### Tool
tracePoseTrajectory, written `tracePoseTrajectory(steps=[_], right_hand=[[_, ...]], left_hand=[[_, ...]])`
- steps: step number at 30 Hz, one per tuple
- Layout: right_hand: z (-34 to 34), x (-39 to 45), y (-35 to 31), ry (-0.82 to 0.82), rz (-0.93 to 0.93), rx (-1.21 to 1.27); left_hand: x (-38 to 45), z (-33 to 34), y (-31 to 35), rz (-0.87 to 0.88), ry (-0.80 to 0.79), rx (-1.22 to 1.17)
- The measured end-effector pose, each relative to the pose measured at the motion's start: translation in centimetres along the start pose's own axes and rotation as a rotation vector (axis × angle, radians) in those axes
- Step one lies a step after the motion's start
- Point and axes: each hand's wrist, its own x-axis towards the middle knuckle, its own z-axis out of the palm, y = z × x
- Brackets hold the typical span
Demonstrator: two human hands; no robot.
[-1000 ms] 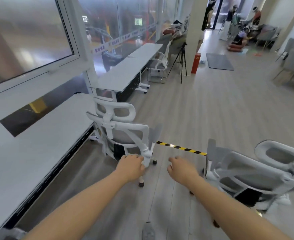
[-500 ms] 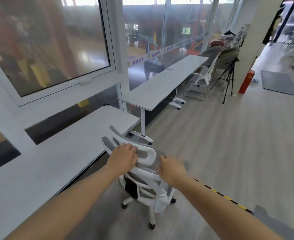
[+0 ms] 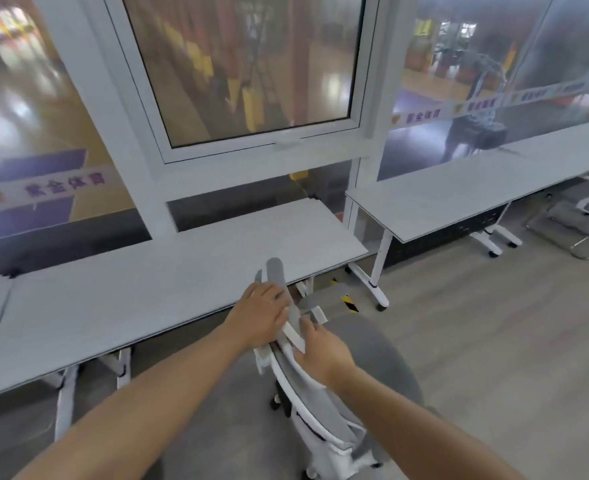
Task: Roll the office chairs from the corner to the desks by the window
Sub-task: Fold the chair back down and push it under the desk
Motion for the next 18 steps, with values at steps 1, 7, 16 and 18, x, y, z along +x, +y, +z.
tracePoseTrajectory(steps=[1, 7, 16, 18], right_hand=[[0.2, 0.5, 0.0, -0.015, 0.001, 0.031], [0.2, 3.1, 1.9, -0.044, -0.046, 0.075], [-0.4, 3.2, 4.6, -0.109, -0.164, 0.057], [-0.6, 2.6, 5.7, -0.118, -0.218, 0.047]], left_hand=[[0.5, 0.3, -0.3, -0.012, -0.025, 0.009], [6.2, 1.1, -3.6, 0.071, -0.121, -0.079], [7.4, 1.5, -4.0, 0.110, -0.035, -0.104], [6.5, 1.6, -3.1, 0.086, -0.022, -0.092]])
